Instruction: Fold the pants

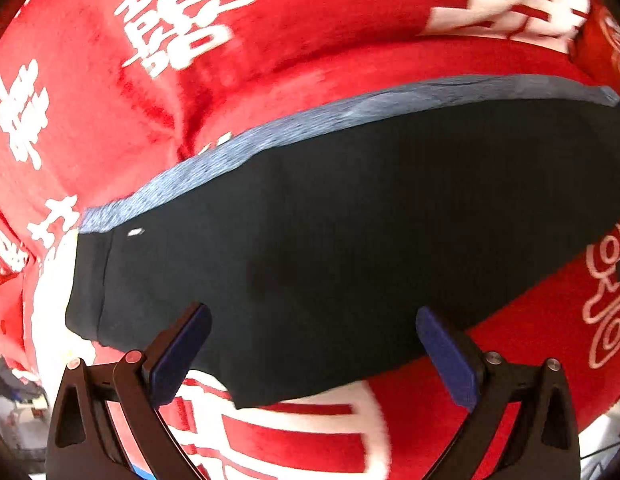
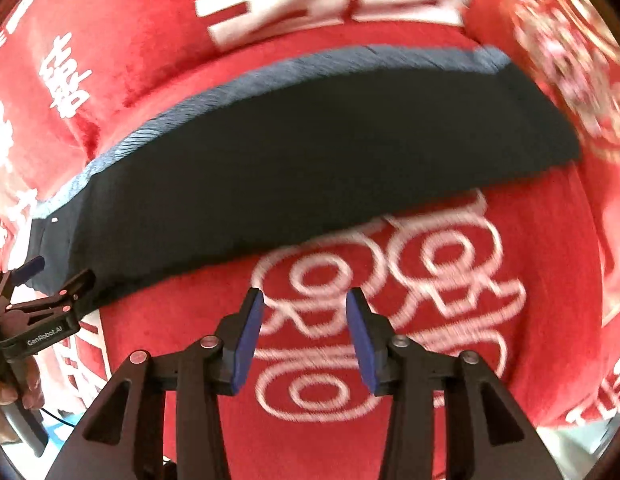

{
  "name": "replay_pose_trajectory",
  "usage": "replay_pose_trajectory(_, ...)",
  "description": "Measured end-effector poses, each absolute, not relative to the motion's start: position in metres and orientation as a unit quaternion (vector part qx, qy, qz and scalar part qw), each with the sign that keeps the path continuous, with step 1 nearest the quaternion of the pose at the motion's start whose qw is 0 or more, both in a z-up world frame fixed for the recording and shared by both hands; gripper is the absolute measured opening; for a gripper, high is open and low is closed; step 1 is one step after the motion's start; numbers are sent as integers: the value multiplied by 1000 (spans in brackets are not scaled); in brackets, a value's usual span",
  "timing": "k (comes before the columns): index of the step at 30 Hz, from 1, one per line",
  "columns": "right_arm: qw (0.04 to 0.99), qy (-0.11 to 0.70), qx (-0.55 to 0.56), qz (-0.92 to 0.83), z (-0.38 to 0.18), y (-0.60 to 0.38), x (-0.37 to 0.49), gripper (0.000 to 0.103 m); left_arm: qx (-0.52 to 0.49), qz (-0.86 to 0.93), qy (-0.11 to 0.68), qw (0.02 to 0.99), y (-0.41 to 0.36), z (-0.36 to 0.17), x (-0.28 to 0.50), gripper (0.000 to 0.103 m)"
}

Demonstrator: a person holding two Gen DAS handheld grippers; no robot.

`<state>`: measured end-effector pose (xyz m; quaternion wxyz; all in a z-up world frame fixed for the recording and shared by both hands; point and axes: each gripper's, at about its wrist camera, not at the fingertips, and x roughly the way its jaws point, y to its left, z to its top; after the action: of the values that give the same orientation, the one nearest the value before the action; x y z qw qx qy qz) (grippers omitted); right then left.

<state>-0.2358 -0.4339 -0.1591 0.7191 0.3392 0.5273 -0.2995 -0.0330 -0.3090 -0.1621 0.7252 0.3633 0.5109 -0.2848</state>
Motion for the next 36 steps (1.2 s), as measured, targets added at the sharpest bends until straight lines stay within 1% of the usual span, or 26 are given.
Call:
replay_pose_trajectory(10,687,482,423,-343,-160,-472,-303,47,350,-327,508,716,-385,-154,-71,103)
replay_pose_trajectory(15,690,421,475,-349,-156,-500,-327,47,334,-334,520,712,-419,-154,-80,103)
replay_pose_trajectory(21,690,337,550,-329,-164,-530,-341,47,305,-339,536,710,-449,-159,-79,103)
replay_pose_trajectory(23,689,314,567,-323,-170,-535,-346,47,297,-339,545,707,-456,-165,-80,103)
replay_pose_trajectory(26,689,280,591,-312,-180,-540,-348,47,302,-321,570,693,-460,-191,-78,103)
replay_pose_trajectory(27,690,267,599,-307,-182,-542,-349,47,289,-319,582,690,-458,-198,-75,103)
replay_pose_trajectory(29,689,250,609,-305,-186,-546,-351,47,259,-318,590,695,-453,-199,-71,103)
replay_pose_trajectory(32,684,223,624,-305,-195,-554,-354,47,270,-325,576,700,-453,-198,-75,103)
replay_pose_trajectory(36,678,173,645,-308,-201,-557,-364,47,269,-323,576,701,-453,-199,-77,103)
